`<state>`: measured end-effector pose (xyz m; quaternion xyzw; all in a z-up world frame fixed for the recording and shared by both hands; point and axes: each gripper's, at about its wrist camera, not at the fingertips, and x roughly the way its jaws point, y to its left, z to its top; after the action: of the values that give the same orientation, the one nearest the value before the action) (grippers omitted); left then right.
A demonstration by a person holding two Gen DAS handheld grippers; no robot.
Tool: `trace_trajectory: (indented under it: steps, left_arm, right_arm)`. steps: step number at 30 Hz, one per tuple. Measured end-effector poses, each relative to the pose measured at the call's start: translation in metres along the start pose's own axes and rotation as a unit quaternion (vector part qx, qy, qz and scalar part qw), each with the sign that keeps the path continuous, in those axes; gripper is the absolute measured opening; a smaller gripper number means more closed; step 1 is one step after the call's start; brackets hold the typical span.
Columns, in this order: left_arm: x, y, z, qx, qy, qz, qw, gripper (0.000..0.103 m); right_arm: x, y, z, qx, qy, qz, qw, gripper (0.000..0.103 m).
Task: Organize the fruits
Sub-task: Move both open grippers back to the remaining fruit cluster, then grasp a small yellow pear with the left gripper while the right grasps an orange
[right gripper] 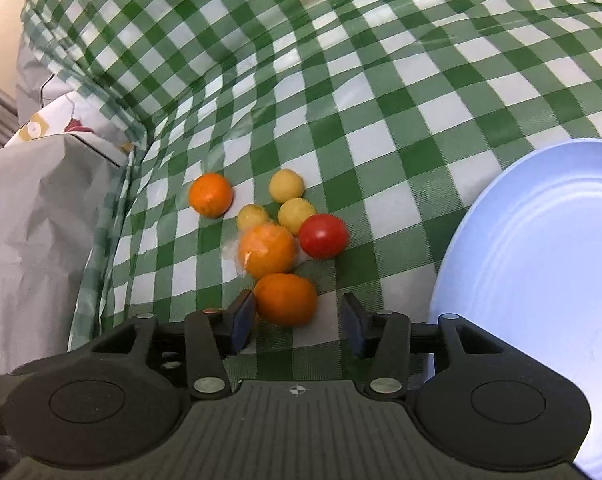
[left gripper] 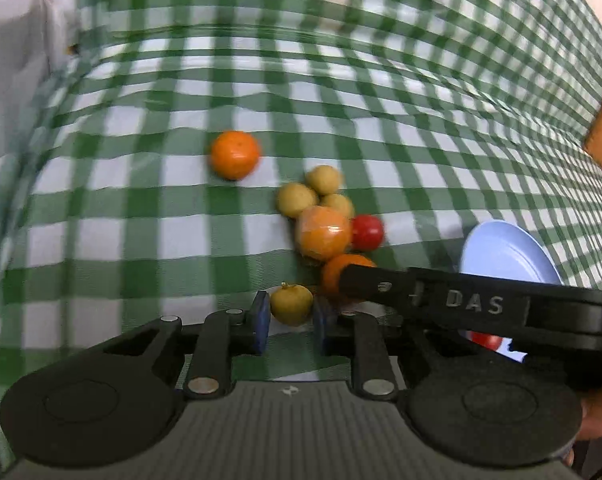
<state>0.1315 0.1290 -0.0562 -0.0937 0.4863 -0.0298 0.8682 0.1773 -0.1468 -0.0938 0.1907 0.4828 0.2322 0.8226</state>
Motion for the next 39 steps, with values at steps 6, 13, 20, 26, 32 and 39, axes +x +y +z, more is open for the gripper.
trace_trajectory:
  steps: [6,13,20,26,32,39]
  left_arm:
    - [-0.016,0.03,-0.003,-0.049,0.0,0.018,0.9987,0.024]
    - [-0.016,0.04,-0.003,-0.078,0.009,0.035,0.9963,0.025]
    - [-0.011,0.037,-0.001,-0.082,0.021,0.043,0.9955,0.025]
    - [-0.011,0.038,-0.002,-0.086,0.024,0.038,0.9953,0.025]
    - [-0.009,0.033,-0.001,-0.083,0.019,0.045,0.9953,0.025]
    - [-0.008,0.032,-0.001,-0.088,0.017,0.045,0.995,0.025]
  right_arm:
    - [-0.007,0.006,-0.001,-0.024,-0.016,0.0,1.0,0.029]
    - [-0.013,0.008,-0.007,-0.051,-0.009,-0.016,0.999,0.028]
    - [-0.021,0.025,-0.02,-0.138,0.02,-0.045,0.989,0.027]
    - [-0.013,0.039,-0.032,-0.205,0.052,-0.054,0.976,0.032]
    - [0.0,0.042,-0.035,-0.218,0.037,-0.066,0.973,0.047]
    - [0.001,0.038,-0.034,-0.214,0.026,-0.068,0.974,0.048]
